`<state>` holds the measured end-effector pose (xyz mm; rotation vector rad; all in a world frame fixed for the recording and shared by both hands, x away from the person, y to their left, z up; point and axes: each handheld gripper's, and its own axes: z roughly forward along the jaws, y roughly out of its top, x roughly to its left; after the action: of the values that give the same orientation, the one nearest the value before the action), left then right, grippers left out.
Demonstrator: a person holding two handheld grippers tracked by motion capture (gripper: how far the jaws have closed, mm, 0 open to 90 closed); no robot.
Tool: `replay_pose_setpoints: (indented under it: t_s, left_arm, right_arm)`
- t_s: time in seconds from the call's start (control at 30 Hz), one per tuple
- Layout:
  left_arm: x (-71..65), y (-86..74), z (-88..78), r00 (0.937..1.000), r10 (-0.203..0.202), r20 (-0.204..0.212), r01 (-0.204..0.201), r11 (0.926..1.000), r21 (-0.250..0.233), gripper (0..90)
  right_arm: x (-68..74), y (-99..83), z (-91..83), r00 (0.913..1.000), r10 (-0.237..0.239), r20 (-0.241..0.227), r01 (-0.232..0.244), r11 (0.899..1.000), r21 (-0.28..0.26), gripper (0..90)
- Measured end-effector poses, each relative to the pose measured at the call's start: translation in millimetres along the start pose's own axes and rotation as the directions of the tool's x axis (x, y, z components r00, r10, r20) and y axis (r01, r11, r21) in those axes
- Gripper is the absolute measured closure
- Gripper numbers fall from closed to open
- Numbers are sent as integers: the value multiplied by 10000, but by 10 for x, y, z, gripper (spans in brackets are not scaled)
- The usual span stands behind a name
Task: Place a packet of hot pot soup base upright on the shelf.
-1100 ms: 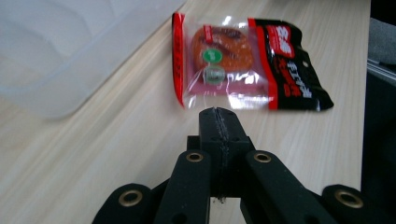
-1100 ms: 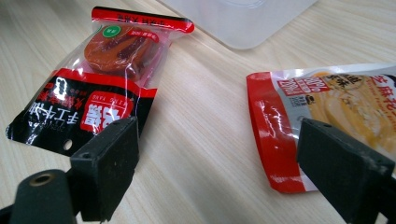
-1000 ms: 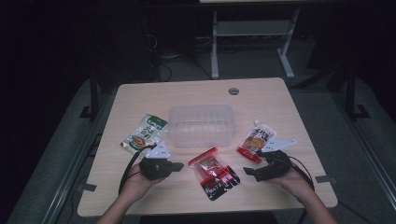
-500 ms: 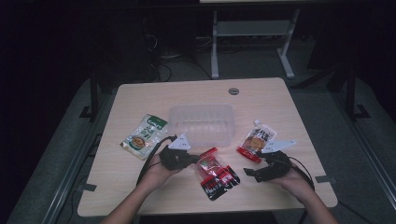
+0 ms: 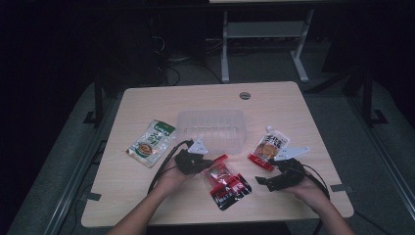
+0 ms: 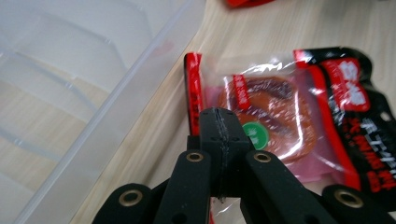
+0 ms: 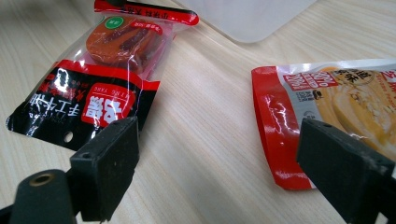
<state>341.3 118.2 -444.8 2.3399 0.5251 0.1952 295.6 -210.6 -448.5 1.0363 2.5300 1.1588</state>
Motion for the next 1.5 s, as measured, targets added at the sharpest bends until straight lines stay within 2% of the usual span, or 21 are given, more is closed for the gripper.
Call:
replay_pose_setpoints:
  t_s: [0.23,0.3,0.53,0.63,0.7,0.93,0.97,1.07,1.27,1.43,1.5]
  left_arm:
    - [24,-68,42,9998,-186,-26,186,9992,361,899]
    - [34,-71,34,10000,-67,-29,69,9988,481,899]
    - [45,-113,-13,9999,-102,84,95,9973,730,899]
    - [33,-149,-25,9993,-321,203,305,9966,762,899]
    - [37,-156,-30,9995,-175,261,150,9956,920,899]
    - [-40,-204,-58,9989,-16,459,-37,9933,1158,899]
    - [-57,-211,-60,9989,-102,465,50,9939,1103,899]
    - [-76,-218,-73,9989,-15,459,-39,9931,1174,899]
    - [-156,-251,-97,9974,-328,638,252,9929,1164,899]
    - [-233,-251,-112,9968,-190,783,81,9905,1371,899]
    - [-267,-256,-109,9959,-304,853,188,9910,1328,899]
  right_arm:
    - [2,-1,-6,10000,3,-26,-3,10000,-2,132]
    - [4,-3,-9,10000,30,-25,-30,10000,4,132]
    - [-4,-8,-11,10000,13,-22,-13,10000,-6,132]
    - [2,-4,-6,10000,40,-47,-40,10000,26,134]
    - [4,8,6,10000,28,-62,-28,10000,24,134]
    - [38,31,55,9998,-164,-148,165,9998,67,134]
    - [39,30,51,9999,-82,-149,83,9999,99,134]
    - [25,27,45,9999,-74,-127,75,10000,22,134]
    - [12,17,24,10000,39,-81,-39,10000,9,134]
    - [-5,6,2,9999,120,-46,-121,9999,-14,134]
    - [-18,0,-7,9999,99,-21,-99,9999,-49,134]
